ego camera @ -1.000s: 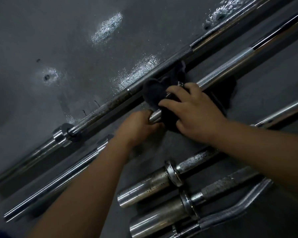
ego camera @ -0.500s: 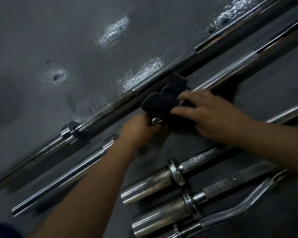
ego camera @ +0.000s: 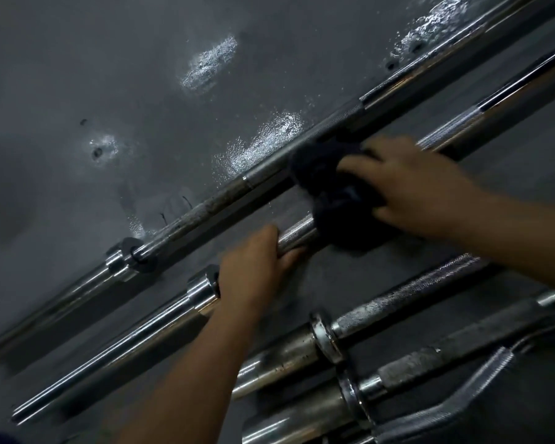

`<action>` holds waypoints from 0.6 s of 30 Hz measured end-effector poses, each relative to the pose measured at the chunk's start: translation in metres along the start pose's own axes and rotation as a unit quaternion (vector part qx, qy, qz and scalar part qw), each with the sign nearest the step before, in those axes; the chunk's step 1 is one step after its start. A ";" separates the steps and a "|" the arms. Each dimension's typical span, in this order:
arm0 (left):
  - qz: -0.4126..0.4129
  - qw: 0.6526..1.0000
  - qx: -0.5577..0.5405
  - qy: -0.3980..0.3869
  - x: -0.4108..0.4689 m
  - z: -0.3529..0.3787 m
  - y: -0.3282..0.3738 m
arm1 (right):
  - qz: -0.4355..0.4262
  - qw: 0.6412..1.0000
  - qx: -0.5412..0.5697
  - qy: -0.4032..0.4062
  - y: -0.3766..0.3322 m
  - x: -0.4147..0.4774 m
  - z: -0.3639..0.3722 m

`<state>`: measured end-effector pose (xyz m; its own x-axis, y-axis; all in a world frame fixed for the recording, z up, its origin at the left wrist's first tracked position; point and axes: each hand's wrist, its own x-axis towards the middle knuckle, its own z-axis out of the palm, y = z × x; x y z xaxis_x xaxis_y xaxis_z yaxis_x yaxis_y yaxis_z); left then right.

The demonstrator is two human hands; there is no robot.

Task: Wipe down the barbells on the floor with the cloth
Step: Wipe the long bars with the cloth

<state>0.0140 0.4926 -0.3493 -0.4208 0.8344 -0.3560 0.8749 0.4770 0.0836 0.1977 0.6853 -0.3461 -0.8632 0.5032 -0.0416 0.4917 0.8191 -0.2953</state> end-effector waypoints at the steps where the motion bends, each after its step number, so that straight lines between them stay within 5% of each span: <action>1: -0.003 0.999 -0.030 -0.029 0.008 0.000 -0.002 | 0.052 0.998 0.017 0.013 0.014 0.001 -0.003; 4: -0.012 0.964 -0.182 -0.196 0.034 -0.012 -0.016 | 0.224 0.968 0.052 0.103 0.001 -0.011 0.003; 6: -0.007 0.972 -0.166 -0.166 0.032 -0.012 -0.015 | 0.241 0.963 0.059 0.102 -0.041 -0.012 0.016; 9: -0.009 1.000 0.010 -0.027 0.005 -0.001 -0.004 | 0.027 0.993 0.111 0.013 -0.079 -0.003 0.016; 11: -0.019 0.998 -0.011 -0.063 0.006 0.001 -0.004 | -0.077 0.991 0.105 -0.039 -0.061 0.002 0.005; 12: -0.019 0.993 -0.056 -0.100 0.011 0.000 -0.008 | -0.061 0.993 0.102 -0.013 -0.043 0.004 0.001; 15: -0.010 0.949 -0.224 -0.223 0.027 -0.017 -0.014 | 0.179 0.973 0.067 0.125 0.022 -0.004 -0.009; 18: 0.008 0.978 -0.151 -0.144 0.015 -0.010 -0.010 | 0.255 0.962 0.067 0.075 0.013 -0.015 0.002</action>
<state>-0.0038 0.5029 -0.3465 -0.2848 0.7510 -0.5958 0.7522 0.5604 0.3467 0.2166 0.6880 -0.3514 -0.4828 0.8722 -0.0782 0.8187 0.4179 -0.3937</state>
